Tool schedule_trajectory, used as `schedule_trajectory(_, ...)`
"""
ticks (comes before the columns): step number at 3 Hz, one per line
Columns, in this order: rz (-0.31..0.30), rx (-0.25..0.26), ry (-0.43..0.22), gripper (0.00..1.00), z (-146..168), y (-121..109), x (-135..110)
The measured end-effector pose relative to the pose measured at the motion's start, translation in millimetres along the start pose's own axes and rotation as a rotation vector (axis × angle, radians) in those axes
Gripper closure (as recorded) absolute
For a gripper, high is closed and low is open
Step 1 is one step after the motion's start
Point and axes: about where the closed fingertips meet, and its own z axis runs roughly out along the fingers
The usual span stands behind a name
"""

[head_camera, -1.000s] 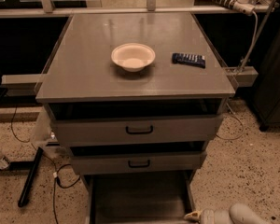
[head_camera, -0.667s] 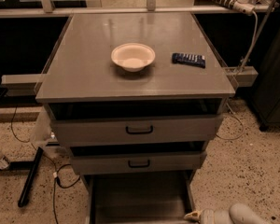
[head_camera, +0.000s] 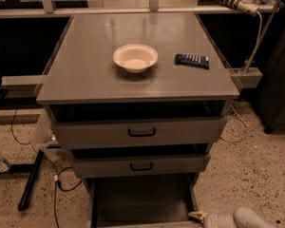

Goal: Open bottom drawer

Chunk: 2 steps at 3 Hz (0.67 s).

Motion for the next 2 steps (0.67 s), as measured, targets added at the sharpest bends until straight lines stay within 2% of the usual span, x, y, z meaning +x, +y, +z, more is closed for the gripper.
schedule_trajectory(1, 0.0, 0.0, 0.0, 0.0, 0.3, 0.2, -0.1)
schedule_trajectory(2, 0.0, -0.001, 0.0, 0.0, 0.3, 0.2, -0.1)
